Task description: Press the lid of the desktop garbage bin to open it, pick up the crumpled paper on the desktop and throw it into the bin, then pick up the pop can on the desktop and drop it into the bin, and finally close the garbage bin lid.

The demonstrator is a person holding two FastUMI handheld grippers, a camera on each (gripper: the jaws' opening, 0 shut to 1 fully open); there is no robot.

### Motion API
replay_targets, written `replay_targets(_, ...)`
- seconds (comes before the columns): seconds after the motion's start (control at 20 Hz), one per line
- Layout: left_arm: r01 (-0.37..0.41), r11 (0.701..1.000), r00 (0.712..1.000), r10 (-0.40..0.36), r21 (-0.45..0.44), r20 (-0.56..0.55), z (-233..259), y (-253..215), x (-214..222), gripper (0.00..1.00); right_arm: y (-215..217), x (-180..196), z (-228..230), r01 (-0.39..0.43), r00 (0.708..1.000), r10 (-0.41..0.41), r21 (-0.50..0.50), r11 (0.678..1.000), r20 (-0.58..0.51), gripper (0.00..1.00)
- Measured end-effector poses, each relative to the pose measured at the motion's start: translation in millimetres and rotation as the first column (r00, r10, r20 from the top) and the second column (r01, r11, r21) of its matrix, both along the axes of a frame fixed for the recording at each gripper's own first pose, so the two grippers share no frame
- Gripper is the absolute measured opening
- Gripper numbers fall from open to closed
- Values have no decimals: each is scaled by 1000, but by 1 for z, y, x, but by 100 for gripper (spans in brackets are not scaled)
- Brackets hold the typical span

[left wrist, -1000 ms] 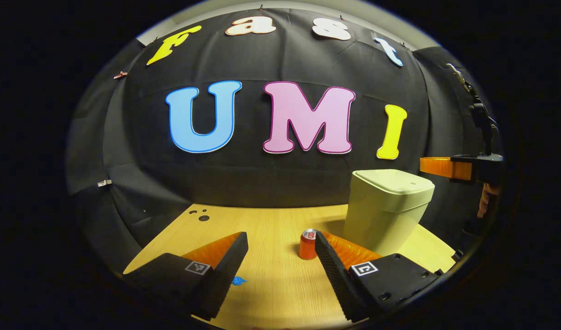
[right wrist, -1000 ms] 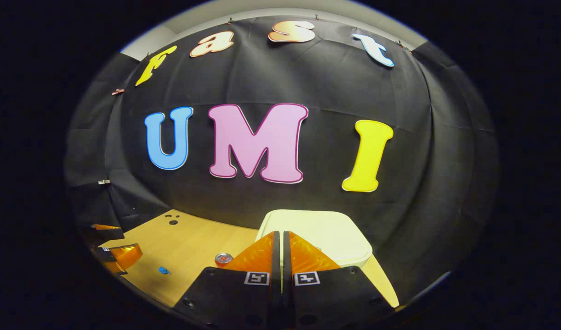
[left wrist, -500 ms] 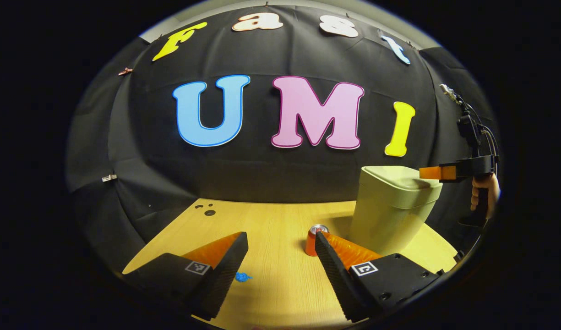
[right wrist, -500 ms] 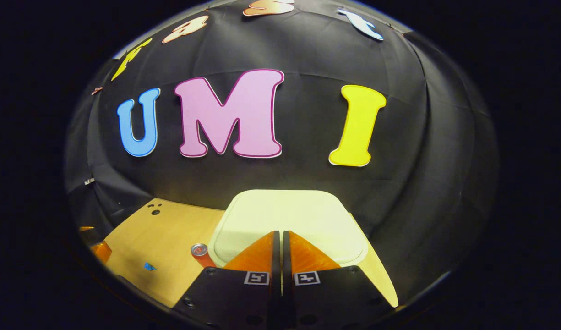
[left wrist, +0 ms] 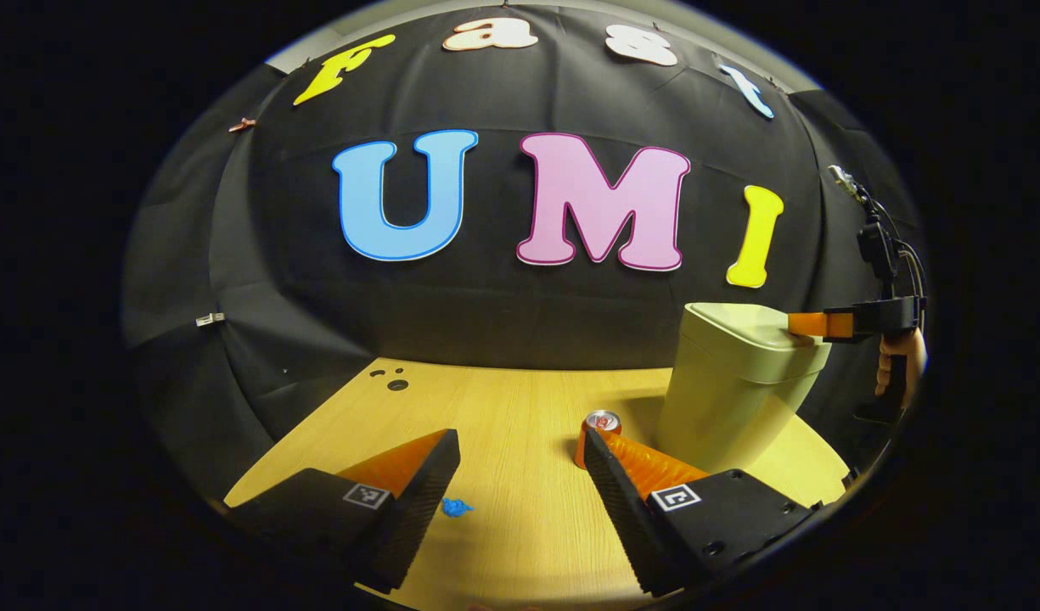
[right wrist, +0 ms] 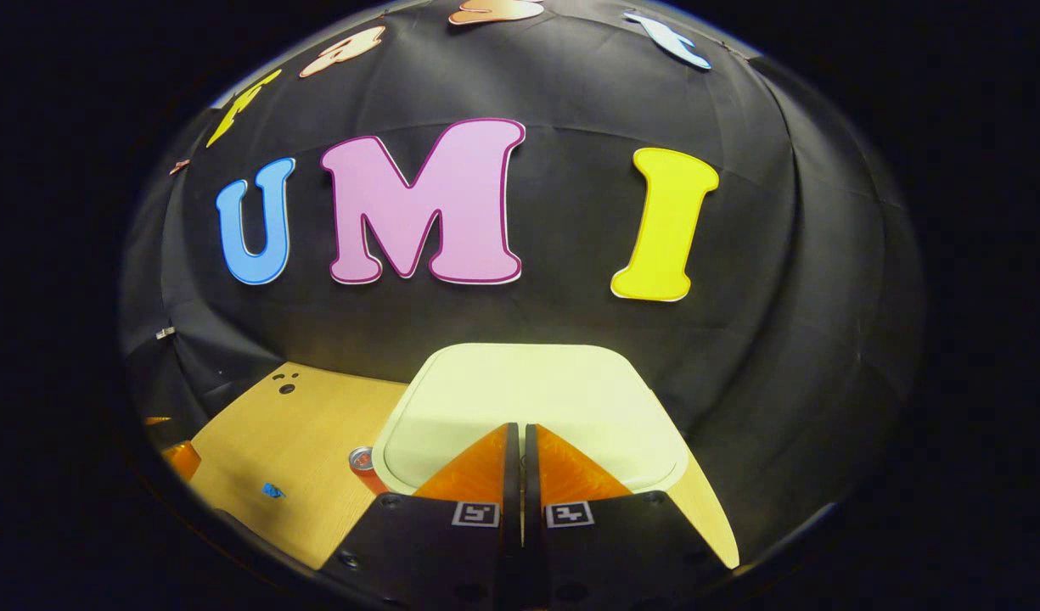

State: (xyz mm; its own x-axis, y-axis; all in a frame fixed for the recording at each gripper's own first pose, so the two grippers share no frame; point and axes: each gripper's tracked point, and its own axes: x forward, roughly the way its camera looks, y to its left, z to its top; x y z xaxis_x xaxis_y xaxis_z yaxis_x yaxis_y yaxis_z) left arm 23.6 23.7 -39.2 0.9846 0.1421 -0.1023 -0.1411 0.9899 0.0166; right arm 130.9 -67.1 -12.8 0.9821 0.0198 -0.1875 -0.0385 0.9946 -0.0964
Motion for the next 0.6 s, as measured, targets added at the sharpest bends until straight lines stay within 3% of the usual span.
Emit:
replay_targets(0.35, 27, 999, 1000, -27, 22, 11, 6, -7, -2, 96, 0, -1, 2, 2, 1000, -2, -7, 1000, 5, 5)
replay_targets(0.6, 34, 999, 999, -34, 12, 20, 6, -1, -13, 96, 22, -23, 11, -9, 1000, 9, -47, 999, 18, 5)
